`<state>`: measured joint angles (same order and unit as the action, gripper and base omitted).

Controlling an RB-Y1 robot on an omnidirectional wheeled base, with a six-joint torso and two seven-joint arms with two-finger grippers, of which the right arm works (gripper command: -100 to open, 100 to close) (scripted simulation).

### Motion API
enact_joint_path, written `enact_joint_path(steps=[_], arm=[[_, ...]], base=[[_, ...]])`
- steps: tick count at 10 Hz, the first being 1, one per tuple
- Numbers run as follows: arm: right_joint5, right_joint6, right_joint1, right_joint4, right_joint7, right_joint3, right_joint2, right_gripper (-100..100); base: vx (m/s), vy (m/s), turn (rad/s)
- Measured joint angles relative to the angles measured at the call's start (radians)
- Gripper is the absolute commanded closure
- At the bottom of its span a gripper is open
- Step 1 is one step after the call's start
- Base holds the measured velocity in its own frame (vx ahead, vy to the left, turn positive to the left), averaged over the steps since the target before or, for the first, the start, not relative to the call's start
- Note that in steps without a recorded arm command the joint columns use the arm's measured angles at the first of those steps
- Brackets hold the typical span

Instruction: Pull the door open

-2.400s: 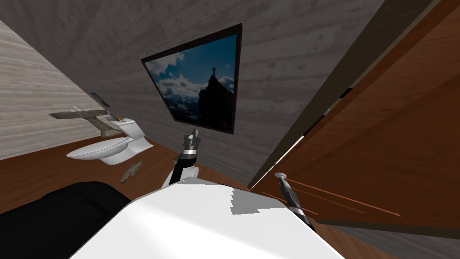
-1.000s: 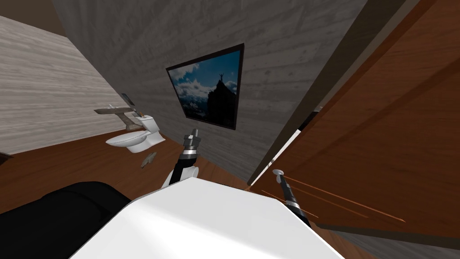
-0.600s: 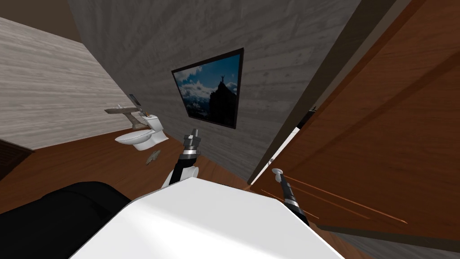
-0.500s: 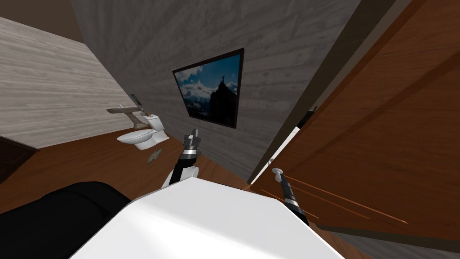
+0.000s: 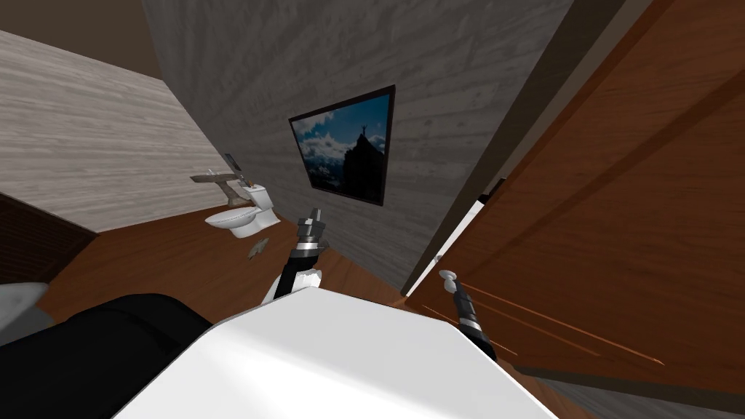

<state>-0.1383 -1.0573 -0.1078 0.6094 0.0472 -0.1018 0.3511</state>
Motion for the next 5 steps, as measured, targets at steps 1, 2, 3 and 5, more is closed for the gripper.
enact_joint_path(steps=[1,2,3,5], arm=[[-0.014,0.007,0.004,0.003,-0.029,0.003,-0.001,100],[-0.02,0.011,0.006,0.005,-0.053,0.006,-0.002,100],[-0.03,0.016,0.007,0.006,-0.08,0.01,-0.004,100],[-0.046,0.023,0.012,0.007,-0.125,0.015,-0.005,100]], base=[[-0.068,-0.029,0.044],[-0.061,-0.023,0.06],[-0.054,-0.019,0.039],[-0.081,-0.021,0.083]])
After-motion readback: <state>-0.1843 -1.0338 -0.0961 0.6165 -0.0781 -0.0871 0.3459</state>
